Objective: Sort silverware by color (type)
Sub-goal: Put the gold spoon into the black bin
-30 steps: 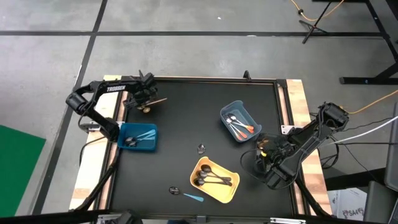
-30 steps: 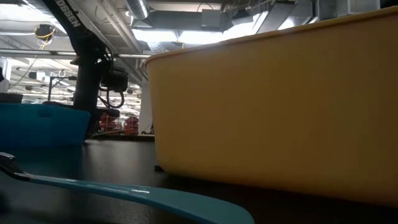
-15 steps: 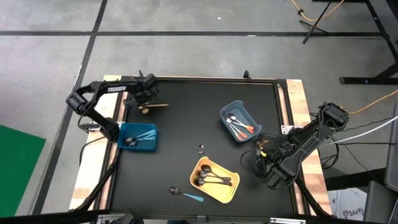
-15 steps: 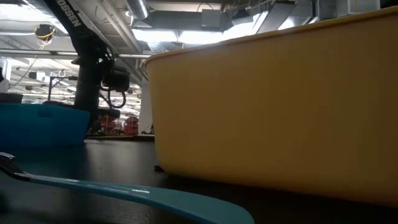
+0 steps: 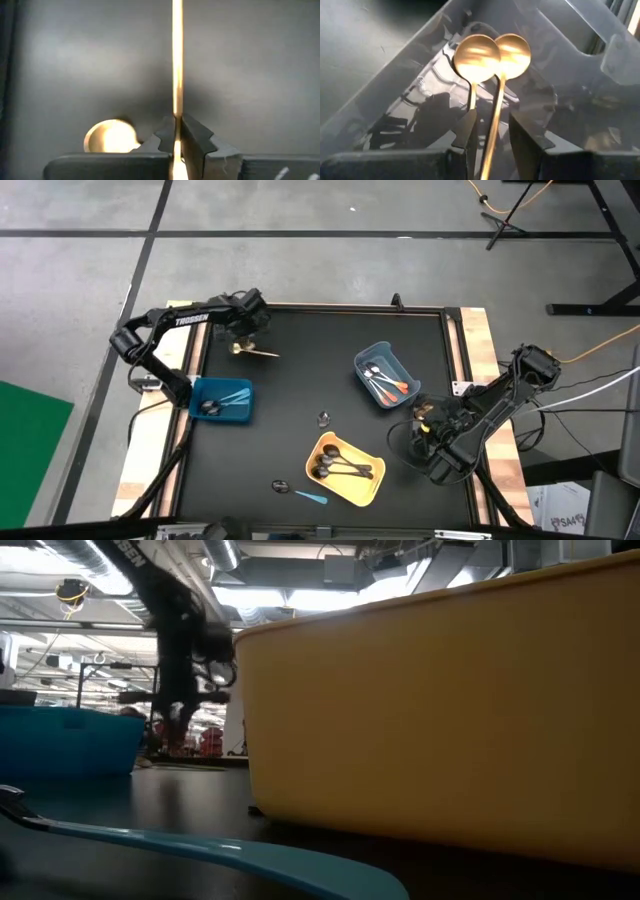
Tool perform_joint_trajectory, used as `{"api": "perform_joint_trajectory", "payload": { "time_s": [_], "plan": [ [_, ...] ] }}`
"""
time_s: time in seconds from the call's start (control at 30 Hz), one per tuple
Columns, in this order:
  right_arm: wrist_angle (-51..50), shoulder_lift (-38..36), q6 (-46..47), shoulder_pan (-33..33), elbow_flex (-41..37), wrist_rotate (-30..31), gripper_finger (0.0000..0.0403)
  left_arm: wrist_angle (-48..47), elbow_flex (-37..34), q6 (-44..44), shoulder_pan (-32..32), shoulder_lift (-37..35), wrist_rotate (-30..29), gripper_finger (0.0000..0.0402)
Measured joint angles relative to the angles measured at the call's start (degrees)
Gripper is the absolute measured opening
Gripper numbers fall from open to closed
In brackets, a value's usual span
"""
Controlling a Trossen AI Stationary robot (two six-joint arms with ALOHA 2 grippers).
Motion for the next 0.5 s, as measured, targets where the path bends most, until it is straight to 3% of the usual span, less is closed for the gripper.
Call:
{"api": "perform_joint_trajectory", "payload": {
  "time_s": [0.17, 0.5],
  "plan": [
    [-3.3, 0.0, 0.0, 0.0, 2.4, -0.2, 0.0099, 2.0, 5.1, 10.1, -2.2, 0.0, -0.9, 0.0008],
    [-11.7, 0.0, 0.0, 0.0, 9.4, 2.0, 0.0099, 11.6, 11.0, 41.6, -9.3, -0.2, -1.0, 0.0007]
  ]
}}
